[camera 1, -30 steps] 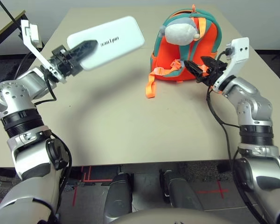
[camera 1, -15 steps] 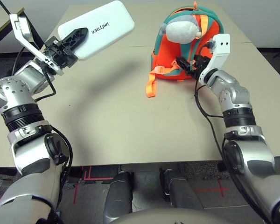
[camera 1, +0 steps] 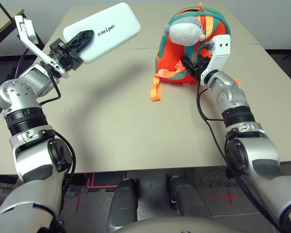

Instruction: Put the pencil case into the backpack and zip it.

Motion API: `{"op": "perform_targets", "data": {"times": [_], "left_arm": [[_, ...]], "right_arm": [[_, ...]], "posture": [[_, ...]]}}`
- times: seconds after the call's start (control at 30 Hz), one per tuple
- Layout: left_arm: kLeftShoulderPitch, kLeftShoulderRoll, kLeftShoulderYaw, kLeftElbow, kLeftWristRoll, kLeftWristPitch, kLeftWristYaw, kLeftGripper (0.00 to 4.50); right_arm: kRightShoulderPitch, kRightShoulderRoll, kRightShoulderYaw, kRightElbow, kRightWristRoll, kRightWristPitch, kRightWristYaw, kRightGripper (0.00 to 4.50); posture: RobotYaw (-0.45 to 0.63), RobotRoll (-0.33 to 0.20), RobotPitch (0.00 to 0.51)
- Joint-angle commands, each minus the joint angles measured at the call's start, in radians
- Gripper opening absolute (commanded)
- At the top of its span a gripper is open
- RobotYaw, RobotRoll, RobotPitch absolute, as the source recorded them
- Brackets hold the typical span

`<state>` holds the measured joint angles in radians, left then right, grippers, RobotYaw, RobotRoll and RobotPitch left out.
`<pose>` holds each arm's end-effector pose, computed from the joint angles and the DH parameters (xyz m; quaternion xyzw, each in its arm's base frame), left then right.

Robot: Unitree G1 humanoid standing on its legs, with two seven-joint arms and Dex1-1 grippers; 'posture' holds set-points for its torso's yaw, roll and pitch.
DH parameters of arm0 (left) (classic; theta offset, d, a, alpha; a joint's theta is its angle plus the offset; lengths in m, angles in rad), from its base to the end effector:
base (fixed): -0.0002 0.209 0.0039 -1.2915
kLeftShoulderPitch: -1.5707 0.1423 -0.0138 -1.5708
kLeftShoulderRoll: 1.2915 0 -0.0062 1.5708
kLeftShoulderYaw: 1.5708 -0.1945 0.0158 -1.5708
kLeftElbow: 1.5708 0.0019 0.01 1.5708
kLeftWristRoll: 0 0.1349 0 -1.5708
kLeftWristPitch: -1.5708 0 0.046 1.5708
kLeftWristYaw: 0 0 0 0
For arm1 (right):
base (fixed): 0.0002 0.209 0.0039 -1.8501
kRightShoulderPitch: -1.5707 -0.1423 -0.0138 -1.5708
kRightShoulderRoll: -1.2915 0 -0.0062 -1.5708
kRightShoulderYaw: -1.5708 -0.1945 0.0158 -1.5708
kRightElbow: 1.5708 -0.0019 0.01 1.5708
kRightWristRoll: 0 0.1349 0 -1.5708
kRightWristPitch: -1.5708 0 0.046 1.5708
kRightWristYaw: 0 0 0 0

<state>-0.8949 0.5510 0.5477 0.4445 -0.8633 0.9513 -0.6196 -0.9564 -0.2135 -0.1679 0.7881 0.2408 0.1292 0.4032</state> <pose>0.3110 0.2871 0.2209 -0.3460 -0.0374 -0.3345 0.8758 0.3637 -0.1693 0.1590 0.0609 -0.0341 0.1972 0.9779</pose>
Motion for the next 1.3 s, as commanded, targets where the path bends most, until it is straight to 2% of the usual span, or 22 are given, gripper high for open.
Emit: {"op": "perform_targets", "data": {"times": [0.03,0.1,0.33,0.53,0.77,1.07,1.3], "left_arm": [[-0.026,0.004,-0.012,0.002,-0.003,-0.023,-0.016,1.22],[-0.025,0.001,-0.017,0.003,-0.004,-0.027,-0.018,1.22],[-0.027,-0.013,-0.033,0.012,-0.004,-0.038,-0.024,1.22],[-0.037,-0.022,-0.052,0.030,0.003,-0.050,-0.032,1.22],[-0.042,-0.027,-0.067,0.047,0.004,-0.061,-0.038,1.22],[-0.051,-0.040,-0.085,0.072,0.009,-0.076,-0.049,1.22],[-0.072,-0.044,-0.106,0.103,0.017,-0.083,-0.067,1.22]], "right_arm": [[0.020,-0.007,0.003,-0.077,0.009,0.020,0.019,0.77],[0.042,-0.010,0.000,-0.137,0.018,0.042,0.017,0.58],[0.164,-0.030,0.003,-0.487,0.059,0.238,0.000,0.58],[0.263,-0.101,-0.015,-0.819,0.116,0.461,-0.019,0.58],[0.346,-0.139,-0.050,-1.098,0.197,0.673,-0.082,0.58],[0.436,-0.129,-0.082,-1.333,0.303,0.867,-0.157,0.58],[0.548,-0.129,-0.045,-1.358,0.294,0.838,-0.166,0.57]], "posture": [[-0.15,0.000,0.100],[-0.16,0.000,0.098],[-0.17,0.000,0.096],[-0.18,0.000,0.103],[-0.19,0.000,0.117],[-0.20,0.000,0.120],[-0.22,0.000,0.120]]}}
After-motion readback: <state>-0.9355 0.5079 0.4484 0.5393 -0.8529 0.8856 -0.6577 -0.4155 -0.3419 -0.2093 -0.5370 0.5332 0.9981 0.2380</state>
